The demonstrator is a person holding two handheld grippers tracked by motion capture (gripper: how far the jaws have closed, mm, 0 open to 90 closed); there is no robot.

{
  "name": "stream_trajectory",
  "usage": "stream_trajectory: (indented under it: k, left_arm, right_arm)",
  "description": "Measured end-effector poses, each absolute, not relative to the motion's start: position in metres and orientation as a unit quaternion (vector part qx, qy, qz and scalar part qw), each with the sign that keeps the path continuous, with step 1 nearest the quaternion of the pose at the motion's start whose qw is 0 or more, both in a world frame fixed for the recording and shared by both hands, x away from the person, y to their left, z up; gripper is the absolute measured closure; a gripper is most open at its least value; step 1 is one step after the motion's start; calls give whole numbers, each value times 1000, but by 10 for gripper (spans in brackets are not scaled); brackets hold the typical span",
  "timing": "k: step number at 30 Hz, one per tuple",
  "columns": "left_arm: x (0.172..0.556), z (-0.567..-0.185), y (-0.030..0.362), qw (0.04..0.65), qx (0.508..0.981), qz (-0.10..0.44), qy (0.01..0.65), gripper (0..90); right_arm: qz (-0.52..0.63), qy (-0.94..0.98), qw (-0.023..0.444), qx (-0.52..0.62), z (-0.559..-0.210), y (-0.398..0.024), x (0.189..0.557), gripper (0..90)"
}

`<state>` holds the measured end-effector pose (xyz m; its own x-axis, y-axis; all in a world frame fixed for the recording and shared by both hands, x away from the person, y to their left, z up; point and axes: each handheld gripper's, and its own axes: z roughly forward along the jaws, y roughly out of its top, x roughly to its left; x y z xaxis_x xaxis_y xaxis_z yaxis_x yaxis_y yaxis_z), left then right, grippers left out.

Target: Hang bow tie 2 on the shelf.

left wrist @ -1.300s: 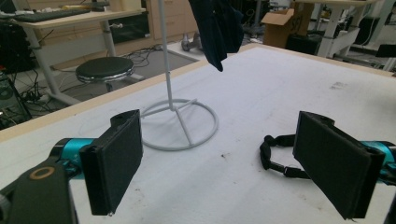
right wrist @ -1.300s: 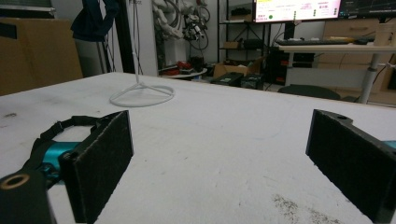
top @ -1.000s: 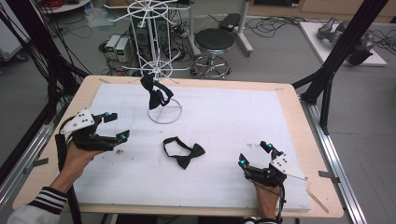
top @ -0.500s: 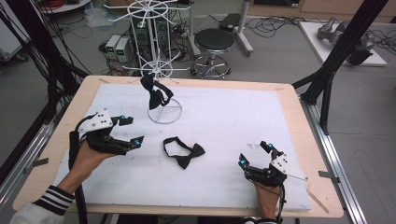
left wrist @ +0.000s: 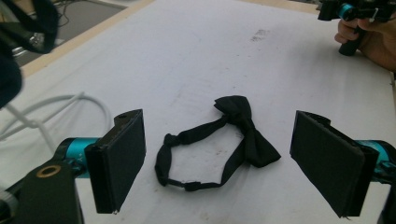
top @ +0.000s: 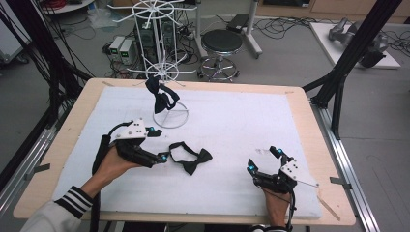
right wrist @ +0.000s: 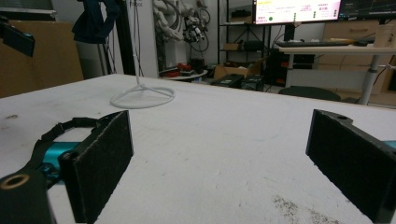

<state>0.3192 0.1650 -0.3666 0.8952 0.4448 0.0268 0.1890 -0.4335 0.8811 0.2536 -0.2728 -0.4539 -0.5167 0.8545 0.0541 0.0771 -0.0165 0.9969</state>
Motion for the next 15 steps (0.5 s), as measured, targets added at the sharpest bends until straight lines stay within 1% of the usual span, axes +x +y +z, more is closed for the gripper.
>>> stream_trajectory:
  k: [7,15]
  left_arm:
    - [321,-371,145,481,851,115,175,192]
    - [324,-376,132,461,865,103,170,205]
  right_arm:
    - [608,624,320,373,-454,-273,254,67]
    - [607,625,323,369,-454,-273,254,67]
